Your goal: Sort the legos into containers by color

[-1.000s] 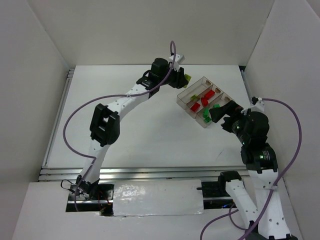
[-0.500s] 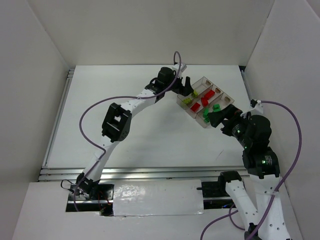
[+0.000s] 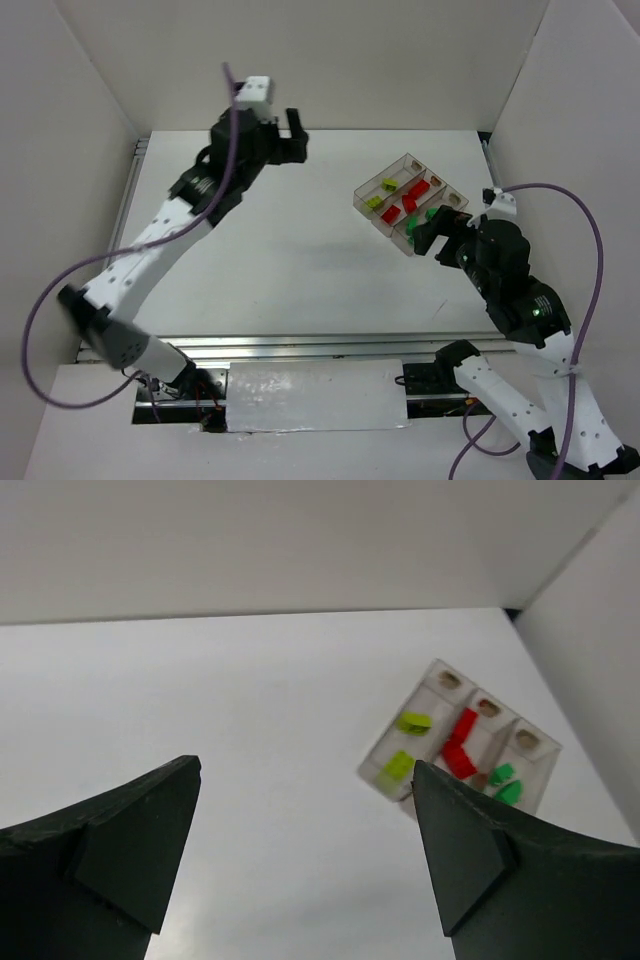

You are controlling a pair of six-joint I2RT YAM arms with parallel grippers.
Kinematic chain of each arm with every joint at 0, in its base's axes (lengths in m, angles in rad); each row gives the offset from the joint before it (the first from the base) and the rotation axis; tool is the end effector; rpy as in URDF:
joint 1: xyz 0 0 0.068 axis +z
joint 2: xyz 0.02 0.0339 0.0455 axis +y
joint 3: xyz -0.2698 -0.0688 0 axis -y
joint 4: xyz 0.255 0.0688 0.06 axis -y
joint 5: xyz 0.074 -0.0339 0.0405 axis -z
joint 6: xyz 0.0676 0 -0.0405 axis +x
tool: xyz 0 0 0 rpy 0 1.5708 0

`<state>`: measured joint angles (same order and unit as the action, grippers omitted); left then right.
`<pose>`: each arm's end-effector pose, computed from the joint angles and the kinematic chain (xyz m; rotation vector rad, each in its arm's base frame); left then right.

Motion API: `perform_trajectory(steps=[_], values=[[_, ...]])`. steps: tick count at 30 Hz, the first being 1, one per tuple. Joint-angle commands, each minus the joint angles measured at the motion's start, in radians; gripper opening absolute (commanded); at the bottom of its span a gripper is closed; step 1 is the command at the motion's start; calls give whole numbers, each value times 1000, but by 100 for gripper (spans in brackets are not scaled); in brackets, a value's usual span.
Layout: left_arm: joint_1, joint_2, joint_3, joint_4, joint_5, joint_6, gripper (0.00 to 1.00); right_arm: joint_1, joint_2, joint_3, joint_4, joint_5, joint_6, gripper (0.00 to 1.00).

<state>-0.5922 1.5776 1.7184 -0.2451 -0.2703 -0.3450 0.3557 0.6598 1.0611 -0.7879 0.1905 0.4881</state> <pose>0.3455 -0.2107 0.4640 0.0029 1.6939 -0.4800 0.1433 0.0396 0.3808 0.2559 1.9515 0.3698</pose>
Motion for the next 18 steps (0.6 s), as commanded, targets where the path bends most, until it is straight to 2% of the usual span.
perform_trajectory(steps=[1,2,4,8,12,18], values=[[8,-197,-205,-206,-282,-121,99,100,21,83,-63,216,-43,100],[8,-240,-283,-259,-299,-141,99,118,20,88,-68,225,-48,100],[8,-368,-342,-328,-383,-198,99,134,14,103,-86,245,-43,100],[8,-576,-472,-430,-447,-242,99,146,-58,117,-111,245,-31,100],[6,-766,-546,-534,-464,-207,100,155,-170,125,-134,172,-43,100],[8,-1005,-664,-603,-500,-213,100,154,-262,189,-241,170,-46,100]])
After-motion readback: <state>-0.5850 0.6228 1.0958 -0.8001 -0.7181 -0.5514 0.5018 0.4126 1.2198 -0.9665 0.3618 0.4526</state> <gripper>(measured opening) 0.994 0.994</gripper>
